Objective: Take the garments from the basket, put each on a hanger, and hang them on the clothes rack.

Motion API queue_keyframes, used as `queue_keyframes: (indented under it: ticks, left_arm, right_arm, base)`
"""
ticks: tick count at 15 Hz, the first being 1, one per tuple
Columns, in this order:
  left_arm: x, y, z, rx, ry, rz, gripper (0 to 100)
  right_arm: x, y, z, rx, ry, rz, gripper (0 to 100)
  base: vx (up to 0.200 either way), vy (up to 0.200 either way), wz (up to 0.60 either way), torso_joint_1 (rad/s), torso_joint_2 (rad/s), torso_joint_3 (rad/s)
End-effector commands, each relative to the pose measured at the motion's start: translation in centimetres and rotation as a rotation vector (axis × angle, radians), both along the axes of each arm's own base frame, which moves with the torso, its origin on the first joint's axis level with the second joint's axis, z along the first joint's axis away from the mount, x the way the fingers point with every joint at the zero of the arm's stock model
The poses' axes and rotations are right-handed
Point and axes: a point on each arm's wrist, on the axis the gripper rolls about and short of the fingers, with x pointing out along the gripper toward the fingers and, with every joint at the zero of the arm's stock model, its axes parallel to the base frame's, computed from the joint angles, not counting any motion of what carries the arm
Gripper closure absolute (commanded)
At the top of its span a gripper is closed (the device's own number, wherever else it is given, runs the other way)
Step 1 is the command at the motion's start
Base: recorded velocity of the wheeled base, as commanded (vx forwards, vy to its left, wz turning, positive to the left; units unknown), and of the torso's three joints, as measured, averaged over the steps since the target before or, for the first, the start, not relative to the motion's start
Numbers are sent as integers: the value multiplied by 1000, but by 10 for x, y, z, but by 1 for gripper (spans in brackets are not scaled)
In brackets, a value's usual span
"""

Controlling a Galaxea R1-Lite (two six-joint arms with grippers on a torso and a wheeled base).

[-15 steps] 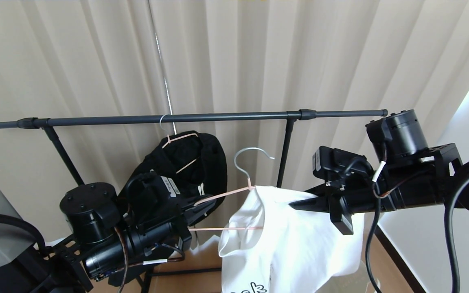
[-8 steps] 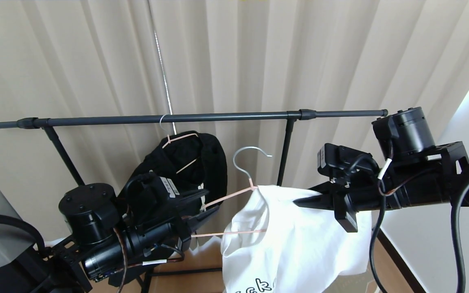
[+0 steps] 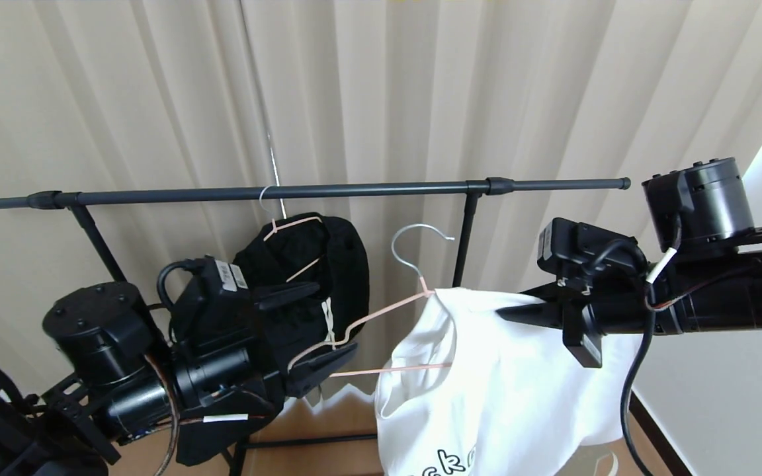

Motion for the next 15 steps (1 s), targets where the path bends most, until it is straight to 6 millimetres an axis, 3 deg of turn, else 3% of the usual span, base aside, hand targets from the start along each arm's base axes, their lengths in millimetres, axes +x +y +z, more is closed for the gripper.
queue_keyframes:
  ticks: [1,5,9,15]
  left_arm:
    - [-3,17,23,-68,-1,-13,0]
    - [8,20,20,-37,130,-1,0]
    - [16,15,18,69,260,63,0]
    - [5,-22,7,208,288,230,0]
  right_arm:
    - [-7,-4,7,-2,-33,-23,100]
    - [-9,-6,16,-24,-88,-93,100]
    - [-12,12,17,-86,-153,-222,100]
    - [-6,22,15,-39,-206,-265,100]
  base:
    - [0,0,0,0,0,0]
    - [0,0,0,0,0,0]
    - [0,0,0,0,0,0]
    - [0,0,0,0,0,0]
